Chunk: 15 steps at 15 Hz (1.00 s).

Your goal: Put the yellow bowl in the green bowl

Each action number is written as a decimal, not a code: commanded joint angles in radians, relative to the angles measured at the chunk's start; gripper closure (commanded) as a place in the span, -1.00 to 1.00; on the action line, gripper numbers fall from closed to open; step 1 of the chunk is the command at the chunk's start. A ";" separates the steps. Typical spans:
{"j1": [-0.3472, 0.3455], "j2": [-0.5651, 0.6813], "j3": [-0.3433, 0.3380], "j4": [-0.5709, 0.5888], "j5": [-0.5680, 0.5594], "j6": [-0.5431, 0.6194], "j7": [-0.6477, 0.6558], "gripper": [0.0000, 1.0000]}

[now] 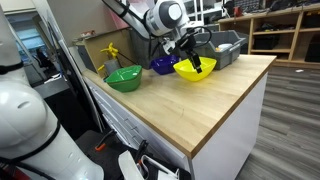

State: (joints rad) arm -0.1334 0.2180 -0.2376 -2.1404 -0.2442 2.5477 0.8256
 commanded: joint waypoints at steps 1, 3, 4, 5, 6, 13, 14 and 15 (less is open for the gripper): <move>0.015 0.015 -0.009 0.011 0.027 0.018 0.022 0.29; 0.017 0.017 -0.008 0.013 0.036 0.019 0.019 0.59; 0.018 0.017 -0.008 0.013 0.041 0.019 0.018 0.77; 0.019 0.017 -0.007 0.014 0.047 0.019 0.017 0.89; 0.020 0.015 -0.006 0.014 0.055 0.017 0.015 1.00; 0.031 -0.012 0.000 0.008 0.068 -0.001 -0.012 0.98; 0.031 -0.020 0.001 0.004 0.070 -0.007 -0.021 0.97; 0.031 -0.030 0.003 -0.001 0.070 -0.014 -0.032 0.98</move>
State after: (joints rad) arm -0.1086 0.2185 -0.2360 -2.1354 -0.1910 2.5519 0.8240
